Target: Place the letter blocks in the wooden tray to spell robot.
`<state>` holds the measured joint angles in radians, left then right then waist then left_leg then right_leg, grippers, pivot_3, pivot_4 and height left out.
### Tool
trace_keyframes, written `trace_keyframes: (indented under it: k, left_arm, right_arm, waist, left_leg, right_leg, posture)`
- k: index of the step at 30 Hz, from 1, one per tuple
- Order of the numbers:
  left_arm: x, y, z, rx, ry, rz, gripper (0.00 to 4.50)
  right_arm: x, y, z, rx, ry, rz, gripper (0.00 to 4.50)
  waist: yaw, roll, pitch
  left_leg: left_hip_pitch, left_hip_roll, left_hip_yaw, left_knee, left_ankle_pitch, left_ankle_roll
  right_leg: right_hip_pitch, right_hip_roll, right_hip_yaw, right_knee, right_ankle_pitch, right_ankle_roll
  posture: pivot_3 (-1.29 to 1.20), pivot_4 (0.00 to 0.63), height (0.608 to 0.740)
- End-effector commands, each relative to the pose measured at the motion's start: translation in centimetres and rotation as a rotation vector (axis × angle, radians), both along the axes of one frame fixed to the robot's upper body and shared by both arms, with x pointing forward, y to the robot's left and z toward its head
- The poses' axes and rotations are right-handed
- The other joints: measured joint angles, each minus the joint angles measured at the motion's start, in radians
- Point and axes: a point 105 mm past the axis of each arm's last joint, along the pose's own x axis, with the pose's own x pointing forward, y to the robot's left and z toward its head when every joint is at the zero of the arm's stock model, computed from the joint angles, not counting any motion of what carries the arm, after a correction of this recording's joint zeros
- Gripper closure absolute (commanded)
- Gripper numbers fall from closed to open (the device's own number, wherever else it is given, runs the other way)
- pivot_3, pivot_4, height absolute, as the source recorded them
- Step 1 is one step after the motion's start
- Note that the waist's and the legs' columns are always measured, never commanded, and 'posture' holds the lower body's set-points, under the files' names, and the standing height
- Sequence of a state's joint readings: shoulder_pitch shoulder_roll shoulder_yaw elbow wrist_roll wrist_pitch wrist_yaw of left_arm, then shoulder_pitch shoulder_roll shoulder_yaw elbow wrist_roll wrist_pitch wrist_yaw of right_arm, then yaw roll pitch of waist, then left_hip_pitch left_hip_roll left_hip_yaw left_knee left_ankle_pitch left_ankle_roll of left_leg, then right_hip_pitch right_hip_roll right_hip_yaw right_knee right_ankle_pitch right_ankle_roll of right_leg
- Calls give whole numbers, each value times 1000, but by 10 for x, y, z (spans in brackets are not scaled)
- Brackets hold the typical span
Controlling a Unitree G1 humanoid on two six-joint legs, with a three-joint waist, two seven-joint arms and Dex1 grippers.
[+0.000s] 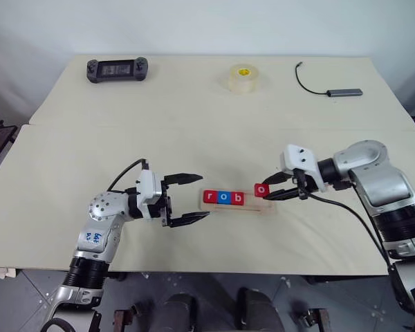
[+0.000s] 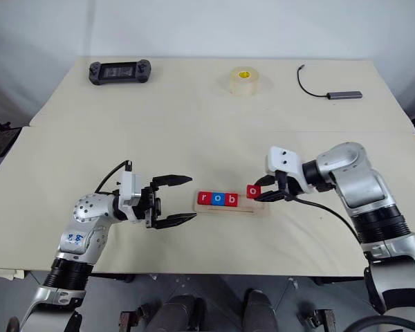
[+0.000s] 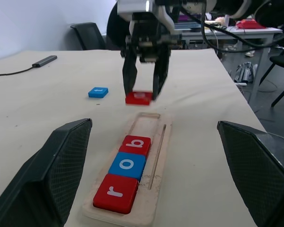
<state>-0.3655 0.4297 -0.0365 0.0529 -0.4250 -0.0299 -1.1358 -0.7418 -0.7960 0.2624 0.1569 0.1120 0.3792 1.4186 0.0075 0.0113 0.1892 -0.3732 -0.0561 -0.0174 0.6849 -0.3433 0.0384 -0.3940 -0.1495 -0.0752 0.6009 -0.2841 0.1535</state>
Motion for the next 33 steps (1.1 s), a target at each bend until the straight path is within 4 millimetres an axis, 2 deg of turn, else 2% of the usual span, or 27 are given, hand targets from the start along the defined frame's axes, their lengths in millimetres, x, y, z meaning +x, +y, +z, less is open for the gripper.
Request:
trace_keyframes:
  k: [1,12,21,26,29,33]
  left_arm:
    - [-2,-1,5,-20,-20,3,0]
    - [-3,2,0,-7,-7,22,0]
    - [-3,5,-1,-9,-6,28,0]
    - [-3,6,-1,-9,-6,29,0]
    - [-3,6,-2,-9,-6,30,0]
    - [-2,7,-2,-9,-6,30,0]
  right_arm:
    - [0,6,-1,-24,-31,0,3038]
    - [2,15,-16,-24,8,-36,3038]
    - [0,14,-12,1,-1,-46,43]
    - [-7,6,2,46,9,-57,43]
    - [-7,-3,3,45,-5,-81,43]
    - [0,-15,-2,28,-28,-149,1331]
  waist:
    - [1,0,0]
    - [-6,0,0]
    - [-7,0,0]
    - [-6,0,0]
    - [-7,0,0]
    - [-7,0,0]
  left_leg:
    - [0,0,0,0,0,0]
    - [0,0,0,0,0,0]
    - [0,0,0,0,0,0]
    - [0,0,0,0,0,0]
    - [0,0,0,0,0,0]
    - [0,0,0,0,0,0]
  right_leg:
    - [0,0,0,0,0,0]
    - [0,0,-1,0,0,0]
    - [0,0,-1,0,0,0]
    - [0,0,-1,0,0,0]
    - [0,0,-1,0,0,0]
    - [0,0,-1,0,0,0]
  posture:
    - [0,150,740]
    - [0,150,740]
    - [0,150,740]
    - [0,150,740]
    - [0,150,740]
    - [0,150,740]
